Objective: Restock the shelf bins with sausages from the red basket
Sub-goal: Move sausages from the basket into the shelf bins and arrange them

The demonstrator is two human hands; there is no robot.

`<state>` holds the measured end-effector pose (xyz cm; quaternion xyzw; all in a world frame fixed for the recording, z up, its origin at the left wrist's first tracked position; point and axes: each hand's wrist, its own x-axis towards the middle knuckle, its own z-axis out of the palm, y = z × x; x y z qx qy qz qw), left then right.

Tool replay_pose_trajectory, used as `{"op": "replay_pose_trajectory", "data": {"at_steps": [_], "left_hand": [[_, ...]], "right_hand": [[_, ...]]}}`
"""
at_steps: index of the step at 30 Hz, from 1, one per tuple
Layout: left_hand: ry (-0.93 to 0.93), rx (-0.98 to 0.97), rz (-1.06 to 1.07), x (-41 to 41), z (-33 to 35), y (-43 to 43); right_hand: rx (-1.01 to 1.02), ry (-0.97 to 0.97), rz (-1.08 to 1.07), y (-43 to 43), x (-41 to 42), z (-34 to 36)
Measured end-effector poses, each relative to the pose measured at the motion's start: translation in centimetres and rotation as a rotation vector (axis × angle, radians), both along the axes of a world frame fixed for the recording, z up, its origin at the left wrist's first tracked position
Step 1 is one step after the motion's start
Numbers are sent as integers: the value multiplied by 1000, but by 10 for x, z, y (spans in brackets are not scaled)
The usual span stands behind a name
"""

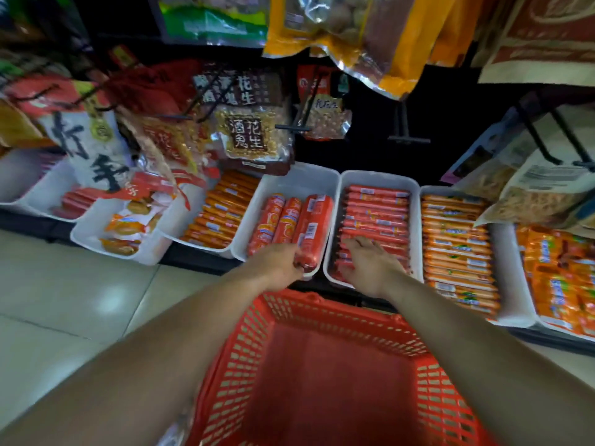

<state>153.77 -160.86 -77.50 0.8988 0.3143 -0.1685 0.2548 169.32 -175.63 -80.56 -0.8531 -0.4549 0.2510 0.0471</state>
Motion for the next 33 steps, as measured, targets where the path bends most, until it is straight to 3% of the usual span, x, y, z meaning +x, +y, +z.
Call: {"op": "replay_pose_trajectory", "data": {"at_steps": [5,8,12,16,22,28,30,33], "left_hand": [[148,219,-219,-27,-5,62],[130,300,-365,-36,-23,84],[58,314,-444,-12,-50,97],[115,329,-533,0,-80,97],[19,515,-555,-16,-80,108],[-21,598,-341,-22,-69,115],[-137,562,-269,-7,-70,106],[-229,427,-446,10,-82,96]], "right_hand": [[26,65,-44,48,-20,-9],[54,60,-100,70,-24,-25],[48,-13,-113,80,-30,-46],[77,-40,-127,79,-32,-58],[90,-21,-138,77,-31,-62],[88,0,-129,77,-28,-55],[89,-3,-131,77,-28,-56],[80,-8,-132,77,-27,-56]]}}
